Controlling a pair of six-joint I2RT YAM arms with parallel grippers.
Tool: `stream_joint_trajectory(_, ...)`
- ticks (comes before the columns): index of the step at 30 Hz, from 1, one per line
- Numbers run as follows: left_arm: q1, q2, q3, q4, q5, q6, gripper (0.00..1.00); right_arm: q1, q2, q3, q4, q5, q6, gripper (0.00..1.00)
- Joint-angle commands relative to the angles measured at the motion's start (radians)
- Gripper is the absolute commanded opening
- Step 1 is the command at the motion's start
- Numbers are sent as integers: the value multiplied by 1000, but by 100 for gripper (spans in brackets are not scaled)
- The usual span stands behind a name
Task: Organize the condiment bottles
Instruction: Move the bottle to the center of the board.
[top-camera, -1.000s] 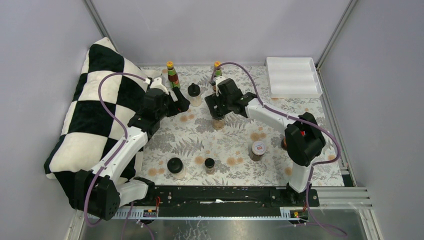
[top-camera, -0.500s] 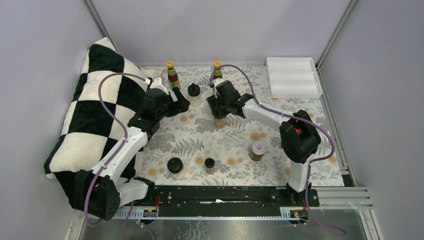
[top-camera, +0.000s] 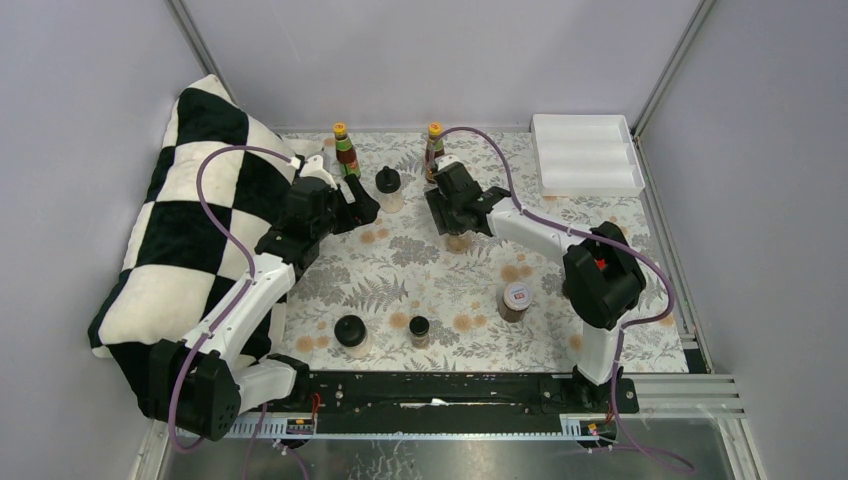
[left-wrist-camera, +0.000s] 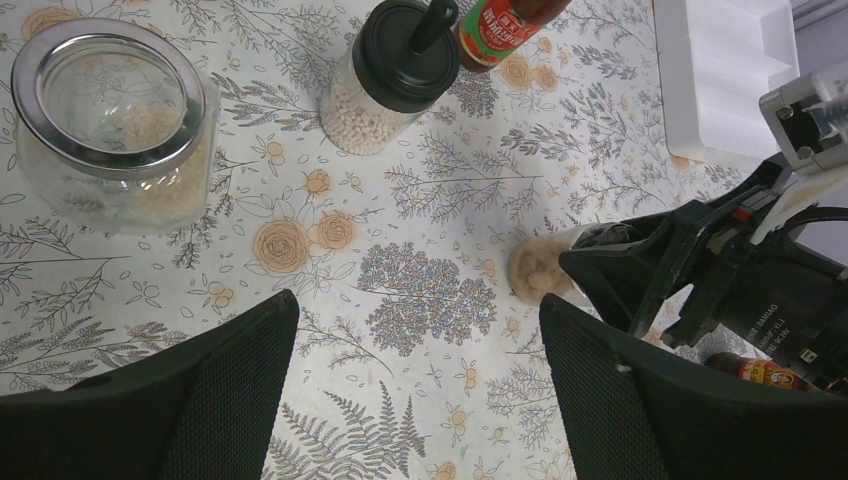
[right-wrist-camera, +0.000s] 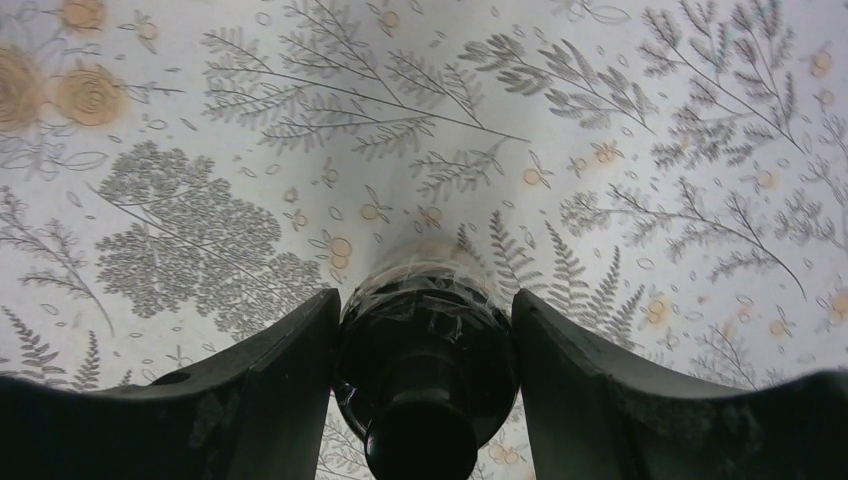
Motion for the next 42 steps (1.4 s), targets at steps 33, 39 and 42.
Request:
stream_joint_trajectory(33, 8, 26, 20, 8, 47, -1, 93, -629, -355, -328, 8, 164, 163, 59)
stream_joint_trajectory(39, 8, 26, 35, -7, 52, 3, 93, -687, -388, -358, -3, 230, 182, 59)
stream_joint_trajectory(42, 8, 25, 43, -17, 51, 8, 93, -730, -397, -365, 5, 238, 187, 59)
